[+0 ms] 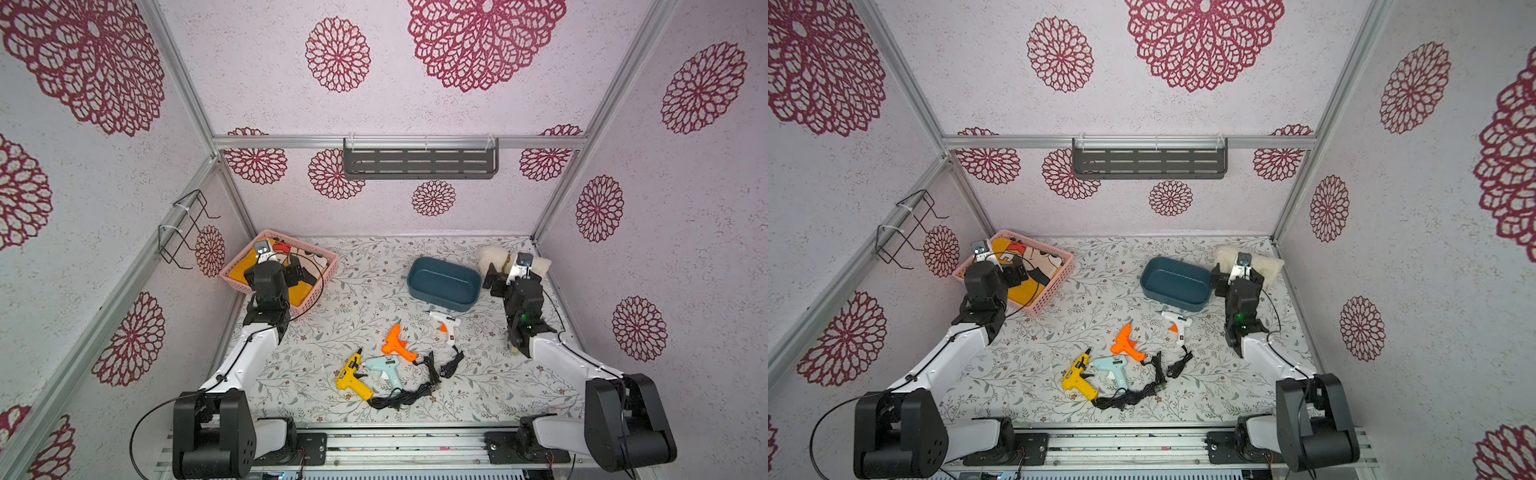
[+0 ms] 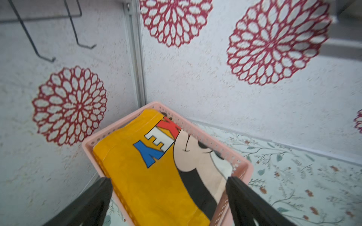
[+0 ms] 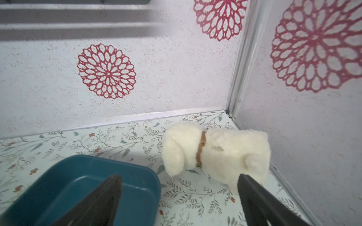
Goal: Put the hot melt glue gun into the storage box
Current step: Move the storage box to the center of the board.
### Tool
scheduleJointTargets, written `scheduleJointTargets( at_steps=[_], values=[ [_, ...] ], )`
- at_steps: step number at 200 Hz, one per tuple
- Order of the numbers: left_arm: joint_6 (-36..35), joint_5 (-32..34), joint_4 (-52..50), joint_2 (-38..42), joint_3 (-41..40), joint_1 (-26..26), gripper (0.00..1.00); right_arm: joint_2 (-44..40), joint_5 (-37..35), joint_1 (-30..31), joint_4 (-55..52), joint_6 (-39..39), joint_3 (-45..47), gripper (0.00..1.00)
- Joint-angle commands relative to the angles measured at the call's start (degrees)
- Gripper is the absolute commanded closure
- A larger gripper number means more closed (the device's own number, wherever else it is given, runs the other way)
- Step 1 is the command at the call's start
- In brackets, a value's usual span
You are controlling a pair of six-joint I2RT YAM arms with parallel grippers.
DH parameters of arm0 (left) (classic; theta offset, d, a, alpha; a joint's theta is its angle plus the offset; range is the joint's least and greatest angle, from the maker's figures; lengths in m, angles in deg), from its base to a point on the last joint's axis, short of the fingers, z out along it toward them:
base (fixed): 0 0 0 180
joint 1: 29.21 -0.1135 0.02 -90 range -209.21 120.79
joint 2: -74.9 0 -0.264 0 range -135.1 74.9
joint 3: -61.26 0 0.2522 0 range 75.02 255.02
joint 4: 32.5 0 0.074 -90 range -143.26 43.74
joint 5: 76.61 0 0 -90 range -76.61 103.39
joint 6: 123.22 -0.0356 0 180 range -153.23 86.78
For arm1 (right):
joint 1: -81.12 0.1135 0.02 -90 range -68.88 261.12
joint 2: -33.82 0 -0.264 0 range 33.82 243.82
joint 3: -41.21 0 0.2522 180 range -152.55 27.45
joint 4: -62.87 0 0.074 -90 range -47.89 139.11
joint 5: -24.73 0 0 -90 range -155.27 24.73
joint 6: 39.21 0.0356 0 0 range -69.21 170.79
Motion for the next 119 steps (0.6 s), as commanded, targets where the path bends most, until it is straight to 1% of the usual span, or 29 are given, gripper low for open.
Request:
scheduleJointTargets(
  at_steps=[1,16,29,56,70,85,119],
  values=[
    [0.6,1.9,-21.9,-1.7,4.3,4.3,0.02,5.4,4.9,0.8,-26.1,10.3,-9.5,0.01],
    [1.6,1.7,-24.3,-3.0,6.5,6.4,0.01,7.2,9.7,1.7,-26.9,11.3,-10.9,0.01],
    [4.0,2.2,-27.3,-4.8,9.1,8.0,0.01,10.0,11.5,2.4,-29.6,12.5,-13.3,0.01],
    [9.4,0.7,-34.0,-9.8,14.9,8.9,0.04,16.9,15.2,2.5,-36.6,15.3,-19.1,0.05],
    [10.5,-0.5,-37.2,-12.5,17.6,9.5,0.05,19.5,15.7,2.6,-39.6,16.5,-21.6,0.06],
    [10.9,-0.9,-39.3,-14.3,19.5,10.5,0.06,21.6,14.6,2.6,-42.1,17.2,-23.9,0.07],
    [10.5,-0.6,-39.6,-15.3,20.3,12.3,0.06,26.1,11.9,2.2,-46.5,17.8,-28.5,0.10]
  ],
)
